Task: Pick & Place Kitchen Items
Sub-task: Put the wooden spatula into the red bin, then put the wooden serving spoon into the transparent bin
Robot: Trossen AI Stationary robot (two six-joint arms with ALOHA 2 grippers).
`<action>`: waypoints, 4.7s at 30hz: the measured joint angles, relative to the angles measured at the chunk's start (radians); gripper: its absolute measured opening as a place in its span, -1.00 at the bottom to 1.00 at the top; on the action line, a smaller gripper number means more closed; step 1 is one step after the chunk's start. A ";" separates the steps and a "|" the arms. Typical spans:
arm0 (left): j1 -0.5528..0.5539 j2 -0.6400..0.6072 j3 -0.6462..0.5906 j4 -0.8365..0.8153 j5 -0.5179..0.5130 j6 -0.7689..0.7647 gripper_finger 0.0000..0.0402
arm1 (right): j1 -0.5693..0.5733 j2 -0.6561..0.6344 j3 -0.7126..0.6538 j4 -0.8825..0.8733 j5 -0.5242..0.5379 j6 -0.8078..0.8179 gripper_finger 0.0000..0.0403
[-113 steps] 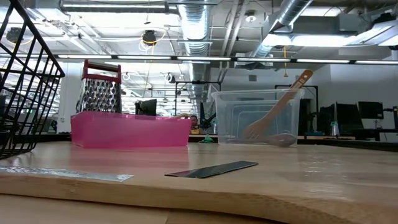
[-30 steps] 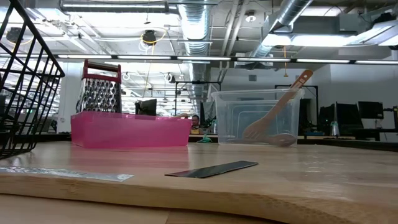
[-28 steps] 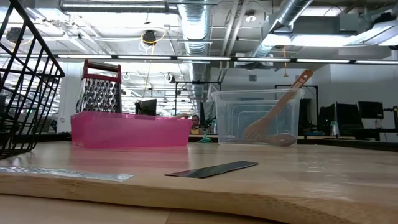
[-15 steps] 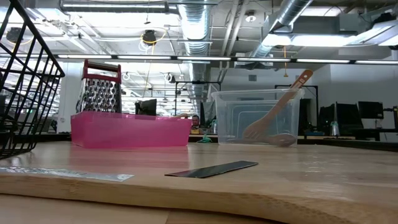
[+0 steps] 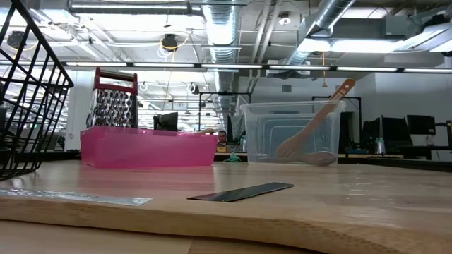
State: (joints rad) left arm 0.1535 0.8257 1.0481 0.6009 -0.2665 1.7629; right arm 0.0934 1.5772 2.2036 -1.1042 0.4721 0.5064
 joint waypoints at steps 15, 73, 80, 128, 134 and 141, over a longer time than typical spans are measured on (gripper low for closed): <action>0.000 0.067 -0.007 -0.009 -0.650 -0.281 -0.76 | -0.007 0.000 0.000 -0.012 -0.004 -0.016 0.24; -0.224 0.072 -1.042 -0.213 -0.533 -2.163 -0.76 | 0.000 0.000 0.000 -0.137 -0.132 -0.095 0.24; -0.224 0.072 -1.041 -0.219 -0.528 -2.103 -0.68 | -0.004 0.000 0.000 -0.137 -0.132 -0.095 0.24; -0.366 0.032 -0.196 -0.129 0.035 -1.746 0.11 | 0.526 0.013 -0.425 -0.160 -0.159 0.124 0.24; -0.420 0.031 -0.091 -0.125 0.086 -1.750 0.09 | 0.582 0.015 -0.733 0.440 -0.153 0.162 0.24; -0.440 0.016 -0.069 -0.127 0.151 -1.753 0.10 | 0.579 0.113 -0.962 0.967 -0.043 0.107 0.24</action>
State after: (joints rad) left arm -0.2867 0.8418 0.9791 0.4741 -0.1159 0.0103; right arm 0.6727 1.6907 1.2416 -0.1370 0.4287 0.6133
